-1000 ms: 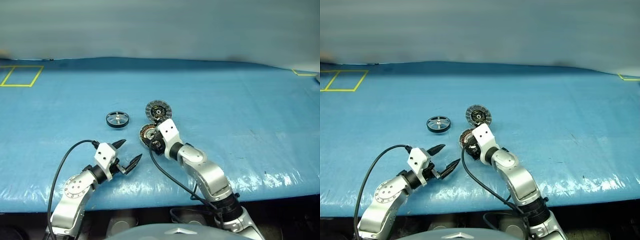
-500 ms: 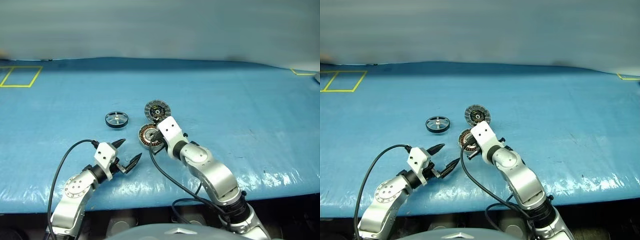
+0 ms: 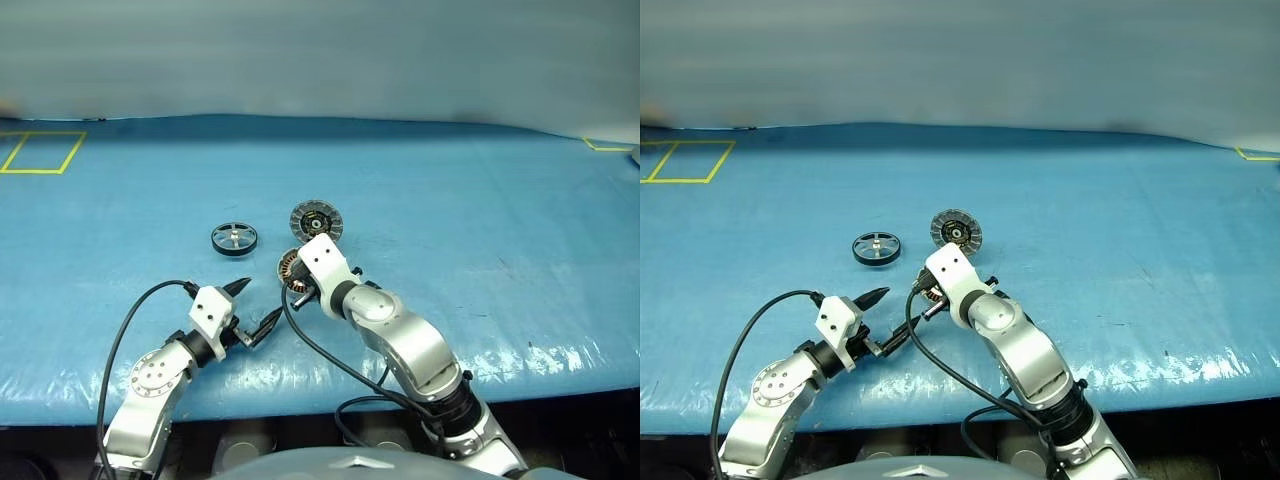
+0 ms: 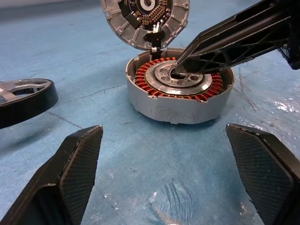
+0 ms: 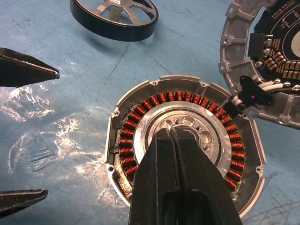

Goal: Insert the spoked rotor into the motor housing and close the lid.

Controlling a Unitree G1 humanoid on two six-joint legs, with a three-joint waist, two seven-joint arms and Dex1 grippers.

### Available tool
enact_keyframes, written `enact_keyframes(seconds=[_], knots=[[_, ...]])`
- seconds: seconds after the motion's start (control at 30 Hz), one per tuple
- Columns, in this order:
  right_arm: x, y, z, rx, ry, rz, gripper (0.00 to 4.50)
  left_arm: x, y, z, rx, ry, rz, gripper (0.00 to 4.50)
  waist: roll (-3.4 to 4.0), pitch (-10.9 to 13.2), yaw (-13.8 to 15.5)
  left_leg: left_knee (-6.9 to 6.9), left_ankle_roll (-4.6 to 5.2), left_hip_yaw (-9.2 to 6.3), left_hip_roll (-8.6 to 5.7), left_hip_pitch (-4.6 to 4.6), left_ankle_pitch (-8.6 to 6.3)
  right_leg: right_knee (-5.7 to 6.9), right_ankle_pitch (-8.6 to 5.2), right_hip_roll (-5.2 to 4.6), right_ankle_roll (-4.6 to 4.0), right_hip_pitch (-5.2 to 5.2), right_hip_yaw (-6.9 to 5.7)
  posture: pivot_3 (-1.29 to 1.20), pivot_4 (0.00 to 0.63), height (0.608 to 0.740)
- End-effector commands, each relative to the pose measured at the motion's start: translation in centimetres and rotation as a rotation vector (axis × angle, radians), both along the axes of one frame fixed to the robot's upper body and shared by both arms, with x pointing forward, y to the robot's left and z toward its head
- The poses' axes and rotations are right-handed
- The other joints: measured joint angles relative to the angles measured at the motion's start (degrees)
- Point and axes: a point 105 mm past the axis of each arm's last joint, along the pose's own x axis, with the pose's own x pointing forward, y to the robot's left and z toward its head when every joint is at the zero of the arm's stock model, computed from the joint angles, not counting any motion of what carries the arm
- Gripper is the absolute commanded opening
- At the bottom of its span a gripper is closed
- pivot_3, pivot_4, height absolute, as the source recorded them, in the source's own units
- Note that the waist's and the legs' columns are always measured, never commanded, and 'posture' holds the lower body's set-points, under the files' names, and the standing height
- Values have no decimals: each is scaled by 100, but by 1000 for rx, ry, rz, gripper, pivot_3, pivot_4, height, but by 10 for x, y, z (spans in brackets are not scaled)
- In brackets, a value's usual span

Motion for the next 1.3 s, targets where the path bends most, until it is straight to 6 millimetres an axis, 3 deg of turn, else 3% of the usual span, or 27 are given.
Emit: enact_keyframes(seconds=[0.03, 0.43, 0.97, 1.17, 1.3], knots=[[7, -1, 7, 19, -36, -23, 35, 1, -3, 7, -7, -37, -4, 4500, 0, 0, 0, 0, 0, 0, 0, 0, 0, 0, 0, 0, 0, 0, 0, 0, 150, 740], [13, -11, 3, 10, -39, -77, 35, 1, -2, 9, -4, -39, -10, 4500, 0, 0, 2, 0, 0, 0, 0, 1, 0, 0, 0, -1, 1, 0, 0, 0, 150, 740], [7, 1, -5, 9, 33, -14, 35, 2, -1, 6, 5, -35, -10, 4500, 0, 0, -19, 0, 0, 0, 0, 1, 0, 0, 0, 0, 1, 0, 0, 0, 150, 740], [5, 4, 1, 49, 45, -9, 35, 2, -2, 7, 1, -34, -3, 4500, 0, 0, -31, 0, 1, -1, 1, 1, 0, 0, 0, 0, 1, 0, 0, 0, 150, 740], [5, 3, 17, 97, -14, 6, 35, 2, -2, 10, -8, -44, 8, 4500, 1, 1, -32, 0, 1, -1, 1, 0, -1, 0, 0, 0, 1, -1, 0, 0, 150, 740]])
